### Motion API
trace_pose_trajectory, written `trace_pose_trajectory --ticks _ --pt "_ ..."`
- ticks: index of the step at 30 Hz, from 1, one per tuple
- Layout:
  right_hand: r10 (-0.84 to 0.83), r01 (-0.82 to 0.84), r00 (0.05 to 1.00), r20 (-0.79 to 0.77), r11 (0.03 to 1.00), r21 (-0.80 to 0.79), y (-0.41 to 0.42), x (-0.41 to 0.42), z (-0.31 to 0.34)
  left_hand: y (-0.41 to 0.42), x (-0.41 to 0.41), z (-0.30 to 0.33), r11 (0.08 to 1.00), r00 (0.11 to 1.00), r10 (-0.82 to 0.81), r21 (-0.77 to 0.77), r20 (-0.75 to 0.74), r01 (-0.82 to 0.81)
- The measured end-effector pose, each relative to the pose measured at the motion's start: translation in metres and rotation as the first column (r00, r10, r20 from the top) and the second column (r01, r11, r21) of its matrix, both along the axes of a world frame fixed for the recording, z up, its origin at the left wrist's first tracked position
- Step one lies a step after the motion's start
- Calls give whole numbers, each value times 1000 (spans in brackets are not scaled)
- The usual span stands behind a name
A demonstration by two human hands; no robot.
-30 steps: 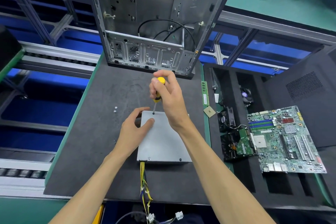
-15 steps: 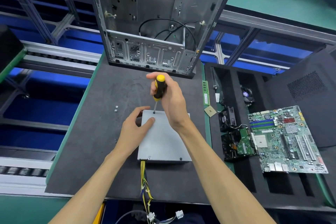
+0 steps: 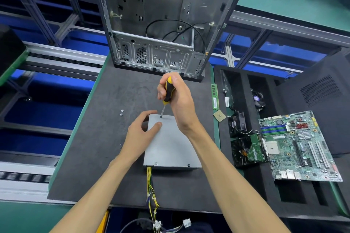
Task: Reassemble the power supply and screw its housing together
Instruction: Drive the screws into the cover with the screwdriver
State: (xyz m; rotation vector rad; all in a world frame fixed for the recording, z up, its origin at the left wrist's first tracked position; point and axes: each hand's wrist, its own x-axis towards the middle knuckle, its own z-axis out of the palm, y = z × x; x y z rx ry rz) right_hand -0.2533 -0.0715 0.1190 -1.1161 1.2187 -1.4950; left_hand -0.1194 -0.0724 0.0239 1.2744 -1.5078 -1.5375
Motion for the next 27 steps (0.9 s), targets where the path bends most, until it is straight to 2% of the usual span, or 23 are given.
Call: trace_pose_trajectory --ticks 5,8,11,14,20,24,27 --pt "-13 15 999 43 999 -41 -1 -7 6 -1 0 0 999 999 -18 -36 43 19" --pt "-43 46 998 55 998 -47 2 -12 7 -1 -1 0 972 990 5 -234 144 29" --pt "-71 75 995 70 996 -46 5 -16 6 -3 -4 5 894 963 36 -438 268 89" --pt "-84 89 993 81 995 -56 8 -19 6 -5 -8 13 819 914 131 -561 384 118" --pt "-103 109 989 108 993 -53 15 -23 6 -12 -17 28 786 810 147 -564 568 252" --pt "-123 130 985 118 990 -49 18 -28 6 -11 -26 31 768 688 152 -523 710 370" --pt "-135 143 983 122 988 -58 21 -32 7 -10 -28 31 782 654 158 -498 739 374"
